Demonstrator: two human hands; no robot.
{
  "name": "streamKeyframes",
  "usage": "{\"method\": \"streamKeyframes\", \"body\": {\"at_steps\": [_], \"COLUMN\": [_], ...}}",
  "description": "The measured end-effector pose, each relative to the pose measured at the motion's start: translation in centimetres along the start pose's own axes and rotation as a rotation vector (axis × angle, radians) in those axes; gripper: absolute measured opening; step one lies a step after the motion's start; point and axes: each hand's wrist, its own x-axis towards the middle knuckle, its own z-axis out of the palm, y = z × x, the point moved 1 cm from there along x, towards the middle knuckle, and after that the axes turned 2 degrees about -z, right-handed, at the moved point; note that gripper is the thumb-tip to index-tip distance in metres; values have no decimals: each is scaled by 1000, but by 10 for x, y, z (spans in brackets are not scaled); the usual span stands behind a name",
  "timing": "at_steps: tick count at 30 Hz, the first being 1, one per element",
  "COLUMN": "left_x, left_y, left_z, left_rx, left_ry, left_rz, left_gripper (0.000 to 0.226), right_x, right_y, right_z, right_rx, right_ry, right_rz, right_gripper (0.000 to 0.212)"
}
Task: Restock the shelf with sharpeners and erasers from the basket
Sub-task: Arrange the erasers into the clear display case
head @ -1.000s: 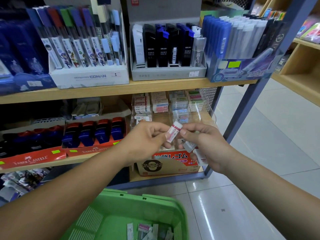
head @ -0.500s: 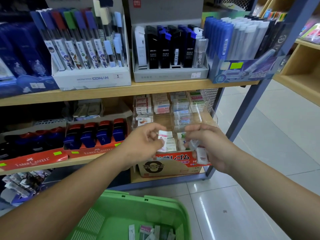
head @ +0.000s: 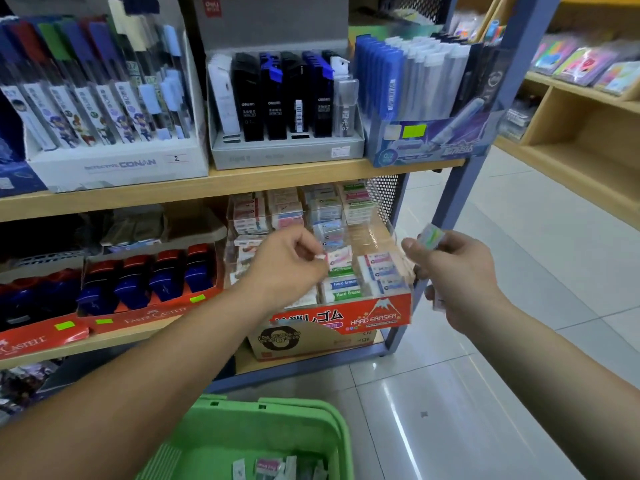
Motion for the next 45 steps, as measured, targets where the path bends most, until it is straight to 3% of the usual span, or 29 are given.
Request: {"method": "streamKeyframes", "body": {"at_steps": [7,12,17,26,32,37,40,45], "left_x": [39,38,26,16,5,3,9,20], "left_y": [30,20,16,8,24,21,10,-5], "left_z": [54,68,70,66,59,48,29,-6], "left_rx": [150,284,469,400,-37,-18,7,-64], "left_ry": [-150,-322,-337,-262,-223,-255,-217,-54], "left_rz": [91,44,183,212,74,86,12,-98], "left_gripper": [14,12,18,36,26,38,35,26], "right_x": [6,8,7,1,-5,-10,-10,-2], "right_y": [12,17,18,15,13,10,7,2], "right_z": [-8,-14,-16,-21,-14,4,12,19], "right_rx": [-20,-19,-21,102,87,89,165,274], "right_ry": [11,-9,-53,-156,-281,-418,-470,-326], "right_rz": [2,11,27,146,140,140,208,213], "right_gripper": [25,22,22,16,19,15,51,63]}}
